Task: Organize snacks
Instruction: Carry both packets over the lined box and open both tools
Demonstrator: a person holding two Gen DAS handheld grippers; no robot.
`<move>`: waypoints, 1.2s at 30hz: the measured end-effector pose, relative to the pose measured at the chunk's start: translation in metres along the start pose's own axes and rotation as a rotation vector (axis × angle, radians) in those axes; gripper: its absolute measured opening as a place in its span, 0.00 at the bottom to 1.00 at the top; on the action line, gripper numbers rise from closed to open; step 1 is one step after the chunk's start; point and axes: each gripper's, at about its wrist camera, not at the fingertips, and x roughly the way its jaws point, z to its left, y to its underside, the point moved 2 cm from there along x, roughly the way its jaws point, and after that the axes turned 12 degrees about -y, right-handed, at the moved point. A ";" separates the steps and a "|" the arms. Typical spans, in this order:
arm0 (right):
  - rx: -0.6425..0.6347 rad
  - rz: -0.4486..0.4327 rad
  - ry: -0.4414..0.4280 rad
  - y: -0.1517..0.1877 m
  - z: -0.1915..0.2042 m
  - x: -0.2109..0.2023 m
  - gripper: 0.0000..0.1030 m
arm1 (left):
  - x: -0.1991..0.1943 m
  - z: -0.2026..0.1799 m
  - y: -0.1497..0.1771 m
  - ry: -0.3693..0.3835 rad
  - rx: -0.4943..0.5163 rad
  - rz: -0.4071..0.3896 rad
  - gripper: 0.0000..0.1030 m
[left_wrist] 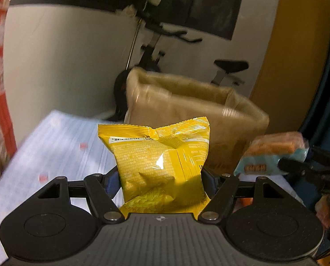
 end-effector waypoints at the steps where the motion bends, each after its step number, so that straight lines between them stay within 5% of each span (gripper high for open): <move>1: -0.008 -0.024 0.002 -0.010 0.000 -0.003 0.77 | -0.002 -0.002 -0.009 0.003 0.008 -0.019 0.72; 10: -0.074 -0.129 0.021 -0.073 -0.014 -0.001 0.77 | 0.000 -0.029 -0.074 0.018 0.066 -0.121 0.72; 18: -0.081 -0.107 0.094 -0.099 -0.064 0.039 0.77 | 0.034 -0.055 -0.129 0.015 0.118 -0.150 0.72; 27: -0.019 0.026 0.141 -0.095 -0.117 0.100 0.77 | 0.119 -0.066 -0.159 0.006 0.126 -0.039 0.72; 36: 0.006 0.128 0.137 -0.085 -0.137 0.129 0.78 | 0.163 -0.065 -0.156 0.021 0.144 0.049 0.77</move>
